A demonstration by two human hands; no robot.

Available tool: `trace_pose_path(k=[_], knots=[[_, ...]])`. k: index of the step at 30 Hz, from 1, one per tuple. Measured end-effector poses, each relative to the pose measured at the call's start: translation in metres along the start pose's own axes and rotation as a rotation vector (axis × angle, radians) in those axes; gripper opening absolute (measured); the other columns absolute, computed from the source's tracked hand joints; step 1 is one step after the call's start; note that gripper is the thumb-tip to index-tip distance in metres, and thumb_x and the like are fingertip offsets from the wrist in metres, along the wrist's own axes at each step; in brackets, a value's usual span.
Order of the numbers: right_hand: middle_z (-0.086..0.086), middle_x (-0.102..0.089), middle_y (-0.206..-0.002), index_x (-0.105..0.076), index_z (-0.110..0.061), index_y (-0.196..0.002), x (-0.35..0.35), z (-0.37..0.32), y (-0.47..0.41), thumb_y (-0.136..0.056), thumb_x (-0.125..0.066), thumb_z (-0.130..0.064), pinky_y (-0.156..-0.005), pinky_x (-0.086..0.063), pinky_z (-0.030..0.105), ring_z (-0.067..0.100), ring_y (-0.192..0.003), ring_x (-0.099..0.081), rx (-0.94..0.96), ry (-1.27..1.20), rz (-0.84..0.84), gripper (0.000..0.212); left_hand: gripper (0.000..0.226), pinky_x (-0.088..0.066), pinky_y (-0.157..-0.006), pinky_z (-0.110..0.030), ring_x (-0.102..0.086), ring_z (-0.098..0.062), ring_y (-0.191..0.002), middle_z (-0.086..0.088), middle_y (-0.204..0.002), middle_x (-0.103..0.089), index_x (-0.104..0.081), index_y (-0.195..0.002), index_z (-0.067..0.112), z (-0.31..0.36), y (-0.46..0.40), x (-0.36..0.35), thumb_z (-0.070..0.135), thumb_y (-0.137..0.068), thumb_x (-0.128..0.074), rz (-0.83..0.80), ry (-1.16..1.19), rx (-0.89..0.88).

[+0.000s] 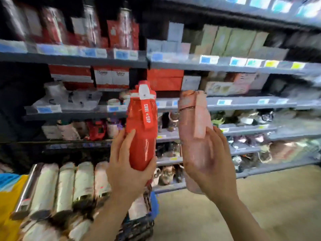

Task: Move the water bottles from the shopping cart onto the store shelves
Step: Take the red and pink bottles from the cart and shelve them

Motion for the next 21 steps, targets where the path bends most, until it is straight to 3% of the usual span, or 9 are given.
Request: trace_pose_path(k=[2, 6, 8, 10, 12, 14, 16, 19, 21], knots=[[0.004, -0.033, -0.151, -0.039, -0.018, -0.141, 0.048, 0.010, -0.025, -0.062, -0.058, -0.056, -0.069, -0.036, 0.008, -0.004, -0.121, -0.034, 0.061, 0.000, 0.093, 0.090, 0.081, -0.038, -0.099, -0.024, -0.041, -0.006, -0.126, -0.001, -0.144, -0.039, -0.036, -0.140, 0.037, 0.042, -0.014, -0.032, 0.056, -0.066, -0.065, -0.007, 0.093, -0.042], [0.000, -0.035, -0.147, -0.037, -0.025, -0.139, 0.115, 0.027, -0.077, -0.062, -0.070, -0.044, -0.073, -0.037, -0.001, -0.011, -0.118, -0.031, 0.129, -0.045, 0.219, 0.086, 0.086, -0.025, -0.102, -0.003, -0.037, 0.000, -0.125, 0.001, -0.143, -0.039, -0.035, -0.142, 0.033, 0.111, -0.051, -0.090, 0.056, -0.065, -0.067, -0.029, 0.254, -0.151], [-0.002, -0.037, -0.145, -0.034, -0.034, -0.136, 0.139, 0.034, -0.104, -0.062, -0.074, -0.036, -0.078, -0.036, 0.003, -0.004, -0.124, -0.035, 0.169, -0.075, 0.287, 0.085, 0.086, -0.023, -0.101, -0.002, -0.036, 0.002, -0.124, 0.001, -0.143, -0.040, -0.036, -0.141, 0.033, 0.137, -0.075, -0.110, 0.057, -0.064, -0.067, -0.014, 0.301, -0.198], [-0.006, -0.039, -0.141, -0.034, -0.032, -0.135, 0.158, 0.043, -0.135, -0.063, -0.078, -0.033, -0.088, -0.037, 0.011, 0.007, -0.127, -0.040, 0.209, -0.135, 0.330, 0.085, 0.086, -0.029, -0.097, -0.003, -0.039, 0.006, -0.121, 0.001, -0.143, -0.040, -0.036, -0.140, 0.036, 0.155, -0.102, -0.127, 0.058, -0.063, -0.068, 0.028, 0.361, -0.207], [-0.012, -0.040, -0.135, -0.034, -0.030, -0.137, 0.171, 0.053, -0.174, -0.063, -0.081, -0.028, -0.091, -0.041, 0.020, 0.006, -0.123, -0.044, 0.245, -0.202, 0.359, 0.088, 0.084, -0.035, -0.090, -0.002, -0.040, 0.015, -0.116, 0.005, -0.140, -0.040, -0.035, -0.136, 0.044, 0.168, -0.131, -0.142, 0.058, -0.061, -0.069, 0.098, 0.428, -0.208], [-0.014, -0.042, -0.131, -0.032, -0.037, -0.135, 0.180, 0.057, -0.214, -0.062, -0.084, -0.030, -0.093, -0.048, 0.034, 0.010, -0.119, -0.048, 0.287, -0.270, 0.370, 0.090, 0.078, -0.039, -0.085, -0.006, -0.043, 0.016, -0.113, 0.016, -0.133, -0.041, -0.033, -0.128, 0.061, 0.174, -0.162, -0.155, 0.059, -0.058, -0.070, 0.164, 0.498, -0.208], [-0.013, -0.041, -0.132, -0.030, -0.042, -0.135, 0.182, 0.061, -0.251, -0.060, -0.084, -0.038, -0.091, -0.051, 0.044, 0.016, -0.118, -0.050, 0.346, -0.304, 0.373, 0.092, 0.077, -0.046, -0.088, -0.020, -0.049, 0.005, -0.113, 0.020, -0.128, -0.044, -0.031, -0.120, 0.072, 0.174, -0.194, -0.169, 0.059, -0.056, -0.072, 0.232, 0.528, -0.241], [-0.021, -0.041, -0.133, -0.022, -0.052, -0.136, 0.183, 0.063, -0.306, -0.062, -0.085, -0.038, -0.086, -0.055, 0.040, 0.009, -0.116, -0.053, 0.412, -0.367, 0.358, 0.099, 0.083, -0.051, -0.093, -0.048, -0.051, -0.015, -0.121, 0.007, -0.139, -0.044, -0.029, -0.124, 0.069, 0.176, -0.241, -0.186, 0.059, -0.055, -0.074, 0.323, 0.477, -0.261], [-0.034, -0.036, -0.131, -0.014, -0.061, -0.134, 0.179, 0.063, -0.341, -0.062, -0.086, -0.038, -0.086, -0.054, 0.031, 0.002, -0.114, -0.053, 0.454, -0.394, 0.328, 0.104, 0.088, -0.046, -0.099, -0.046, -0.049, -0.017, -0.125, 0.002, -0.143, -0.042, -0.033, -0.132, 0.060, 0.176, -0.267, -0.194, 0.059, -0.055, -0.076, 0.376, 0.421, -0.290]])
Point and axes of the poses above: each hand's wrist, its own y-axis away from the middle knuckle, its own x-axis out of the back of the hand, z = x × y, the point moved 10 cm from there along -y, towards the middle knuckle
